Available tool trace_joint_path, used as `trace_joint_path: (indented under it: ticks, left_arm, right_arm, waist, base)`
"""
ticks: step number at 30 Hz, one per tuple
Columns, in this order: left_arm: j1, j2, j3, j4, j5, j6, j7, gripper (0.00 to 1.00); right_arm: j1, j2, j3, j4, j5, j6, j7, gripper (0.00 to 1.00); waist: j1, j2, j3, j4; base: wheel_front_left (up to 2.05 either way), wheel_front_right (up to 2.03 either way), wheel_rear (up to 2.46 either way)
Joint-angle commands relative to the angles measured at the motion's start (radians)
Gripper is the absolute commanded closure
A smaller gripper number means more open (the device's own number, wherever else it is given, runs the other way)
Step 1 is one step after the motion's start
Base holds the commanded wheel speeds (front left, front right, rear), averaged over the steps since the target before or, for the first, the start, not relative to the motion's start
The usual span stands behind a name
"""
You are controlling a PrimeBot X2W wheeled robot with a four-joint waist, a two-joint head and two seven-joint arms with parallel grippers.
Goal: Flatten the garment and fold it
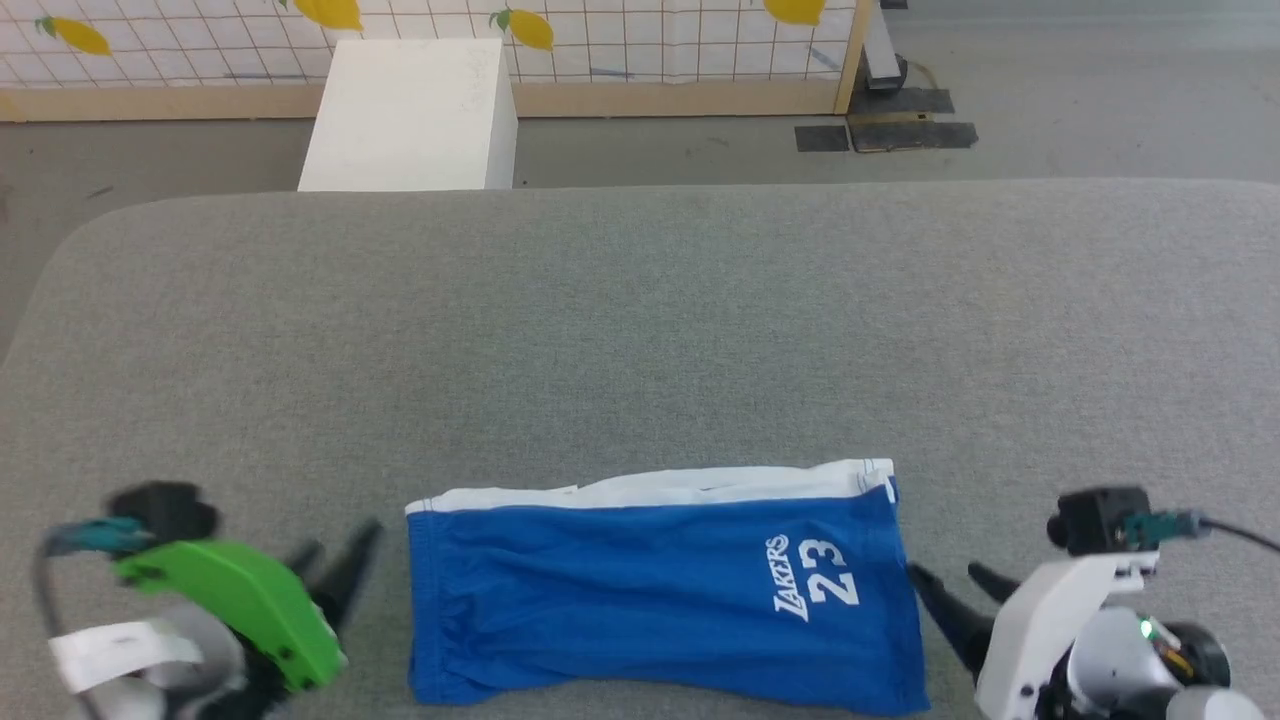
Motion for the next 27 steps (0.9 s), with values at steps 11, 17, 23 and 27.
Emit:
trace_joint_path:
  ticks: [11, 17, 23, 27]
  left_arm:
    - [-0.051, -0.027, 0.1, 0.09, 0.264, -0.147, -0.578, 0.0]
    - [-0.066, -0.087, 0.126, 0.149, 0.334, -0.183, -0.659, 0.0]
    - [-0.058, -0.143, 0.175, 0.141, 0.399, -0.214, -0.665, 0.0]
    - [-0.048, -0.18, 0.208, 0.135, 0.436, -0.239, -0.665, 0.0]
  right_arm:
    - [-0.183, -0.001, 0.055, 0.161, -0.063, -0.001, 0.119, 0.0]
    - [-0.223, -0.001, 0.082, 0.269, -0.093, -0.001, 0.114, 0.0]
    - [-0.255, -0.001, 0.12, 0.34, -0.065, -0.001, 0.091, 0.1]
    - [-0.273, -0.001, 0.142, 0.368, -0.056, -0.001, 0.081, 1.0]
  waist:
    - [0.0, 0.0, 0.032, 0.015]
    - [0.0, 0.0, 0.051, 0.031]
    - [0.0, 0.0, 0.065, 0.038]
    - [0.0, 0.0, 0.064, 0.038]
  base:
    - [0.0, 0.0, 0.0]
    - [0.0, 0.0, 0.0]
    - [0.0, 0.0, 0.0]
    - [0.0, 0.0, 0.0]
